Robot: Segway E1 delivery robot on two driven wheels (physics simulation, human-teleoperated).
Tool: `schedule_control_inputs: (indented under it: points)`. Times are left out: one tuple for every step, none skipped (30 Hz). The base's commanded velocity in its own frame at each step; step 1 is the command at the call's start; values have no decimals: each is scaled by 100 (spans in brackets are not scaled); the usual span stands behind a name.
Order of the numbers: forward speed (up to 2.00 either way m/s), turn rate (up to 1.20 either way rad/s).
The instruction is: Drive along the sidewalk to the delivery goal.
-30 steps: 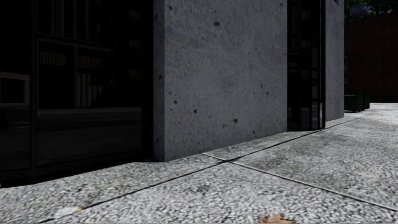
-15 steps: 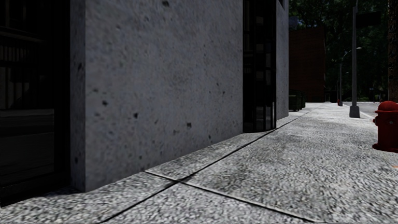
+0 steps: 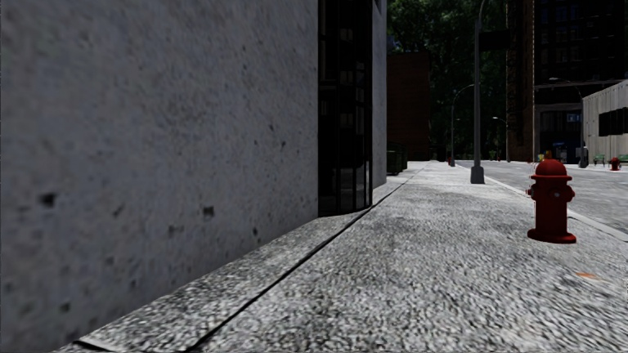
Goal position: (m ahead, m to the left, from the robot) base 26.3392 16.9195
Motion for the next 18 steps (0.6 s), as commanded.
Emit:
schedule_control_inputs:
  points:
    - [200,-54]
    - [200,-54]
    - [200,-54]
    - [200,-54]
    - [200,-53]
    - [200,-52]
    - [200,-52]
    - [200,-51]
    - [200,-50]
    - [200,-48]
    - [200,-45]
    - [200,-43]
    - [200,-43]
    - [200,-43]
    - [200,-42]
    - [200,-42]
    - [200,-42]
    - [200,-39]
